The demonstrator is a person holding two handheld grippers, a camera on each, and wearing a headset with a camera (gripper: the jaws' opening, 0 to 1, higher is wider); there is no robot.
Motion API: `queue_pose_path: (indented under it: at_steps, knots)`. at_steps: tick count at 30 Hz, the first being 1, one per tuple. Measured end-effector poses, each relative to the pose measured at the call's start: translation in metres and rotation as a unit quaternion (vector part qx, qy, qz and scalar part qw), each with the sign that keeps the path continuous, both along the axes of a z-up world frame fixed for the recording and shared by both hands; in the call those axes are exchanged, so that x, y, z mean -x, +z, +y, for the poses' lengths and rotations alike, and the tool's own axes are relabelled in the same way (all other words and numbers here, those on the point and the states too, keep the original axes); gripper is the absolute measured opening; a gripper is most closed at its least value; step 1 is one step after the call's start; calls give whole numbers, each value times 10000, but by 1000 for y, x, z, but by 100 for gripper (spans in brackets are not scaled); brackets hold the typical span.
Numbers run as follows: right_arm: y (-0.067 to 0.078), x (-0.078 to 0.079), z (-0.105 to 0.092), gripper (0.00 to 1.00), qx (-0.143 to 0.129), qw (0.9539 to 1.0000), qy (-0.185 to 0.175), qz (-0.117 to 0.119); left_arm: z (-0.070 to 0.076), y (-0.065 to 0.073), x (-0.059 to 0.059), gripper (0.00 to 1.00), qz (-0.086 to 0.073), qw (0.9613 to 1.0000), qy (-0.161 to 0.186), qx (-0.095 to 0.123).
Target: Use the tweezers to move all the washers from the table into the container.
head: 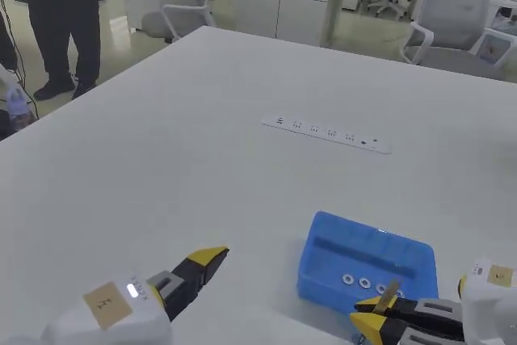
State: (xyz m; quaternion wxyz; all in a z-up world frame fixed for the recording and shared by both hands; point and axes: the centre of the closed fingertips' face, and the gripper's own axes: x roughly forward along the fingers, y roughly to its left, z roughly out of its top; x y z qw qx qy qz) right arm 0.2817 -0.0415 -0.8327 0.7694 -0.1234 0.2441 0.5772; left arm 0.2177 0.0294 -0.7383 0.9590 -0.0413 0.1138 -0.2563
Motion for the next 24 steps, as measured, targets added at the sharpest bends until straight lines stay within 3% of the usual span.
queue_pose_path:
  at_steps: [6, 12, 16, 22, 24]
  knots:
    - [-1, -3, -1, 4, -280, 9990, -183, 285, 0, 0, 0, 89, 7, 10000, -5, 2]
    - [-1, 6, 1, 4, -242, 9990, -81, 364, 0, 0, 0, 89, 5, 10000, -2, 4]
    - [-1, 10, 2, 4, -146, 9997, 42, 197, 0, 0, 1, 89, 4, 10000, -7, -1]
    - [-3, 15, 5, 3, 227, 9977, 516, -380, -1, -1, 1, 89, 13, 10000, -18, -3]
    - [-3, 17, 7, 2, 231, 9977, 503, -382, -1, -1, 0, 89, 6, 10000, -15, -1]
